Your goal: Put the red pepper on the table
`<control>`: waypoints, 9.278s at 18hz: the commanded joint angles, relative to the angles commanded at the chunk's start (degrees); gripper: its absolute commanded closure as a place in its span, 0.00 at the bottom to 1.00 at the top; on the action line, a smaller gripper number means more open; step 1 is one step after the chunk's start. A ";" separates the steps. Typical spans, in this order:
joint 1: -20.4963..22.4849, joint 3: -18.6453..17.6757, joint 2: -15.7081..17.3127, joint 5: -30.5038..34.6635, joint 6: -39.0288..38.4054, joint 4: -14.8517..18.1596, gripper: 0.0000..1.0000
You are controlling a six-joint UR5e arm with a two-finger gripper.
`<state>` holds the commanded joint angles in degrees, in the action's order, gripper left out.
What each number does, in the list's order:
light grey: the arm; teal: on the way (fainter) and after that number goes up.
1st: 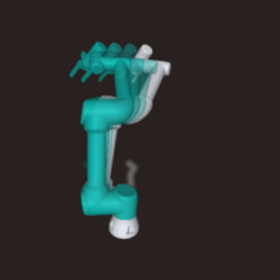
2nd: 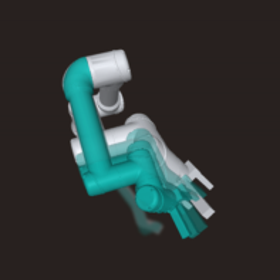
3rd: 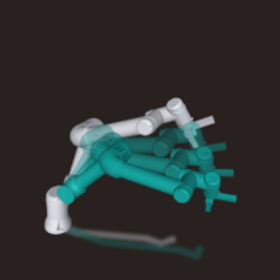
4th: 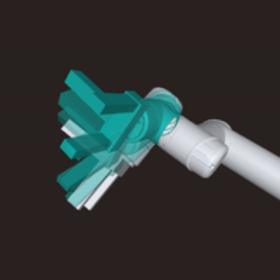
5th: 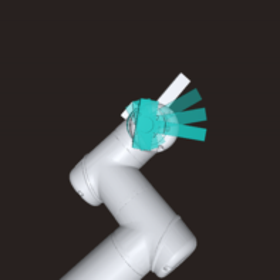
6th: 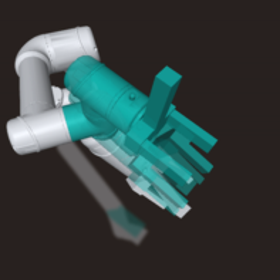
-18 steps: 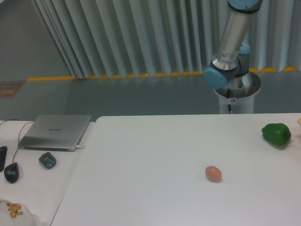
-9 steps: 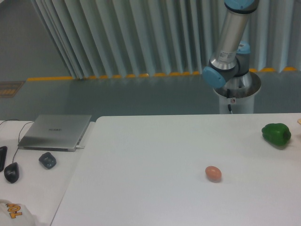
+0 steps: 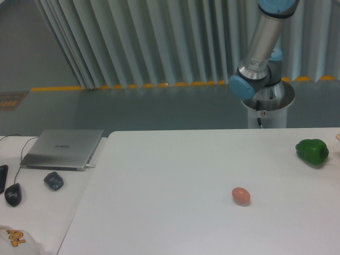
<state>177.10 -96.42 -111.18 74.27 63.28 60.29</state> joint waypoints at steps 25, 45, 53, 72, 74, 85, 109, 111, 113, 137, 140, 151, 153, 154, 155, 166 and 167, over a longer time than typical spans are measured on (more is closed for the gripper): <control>-3.95 3.25 2.80 0.35 -8.87 0.88 0.56; -3.34 -3.42 6.06 0.62 -28.91 -0.18 0.02; -2.02 -4.48 5.89 0.97 -28.92 -0.26 0.02; -2.37 -6.33 3.60 0.97 -29.00 -4.57 0.02; -2.20 -6.33 2.99 0.97 -29.00 -4.84 0.02; -2.46 -6.42 2.72 0.97 -28.48 -4.84 0.08; -5.71 -3.16 5.89 1.75 -28.83 -1.14 0.35; -6.06 -3.69 5.54 4.81 -28.92 -1.23 0.21; -5.98 -3.95 5.36 5.71 -28.92 -1.41 0.05; -4.57 -8.53 4.74 8.61 -33.58 -2.64 0.11; -4.57 -8.35 4.57 8.44 -33.40 -2.64 0.44; -5.10 -6.16 6.76 8.26 -32.96 -0.19 0.69; -5.53 -4.75 8.34 7.39 -32.96 3.15 0.69; -6.49 -3.35 9.65 6.69 -33.05 5.86 0.69; -7.11 -2.56 10.45 6.51 -33.22 7.80 0.69; -24.68 -1.05 15.55 5.45 -39.90 10.90 0.69; -27.05 -1.14 15.47 5.45 -39.99 10.90 0.69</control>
<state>150.05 -97.56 -95.71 79.72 23.29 71.19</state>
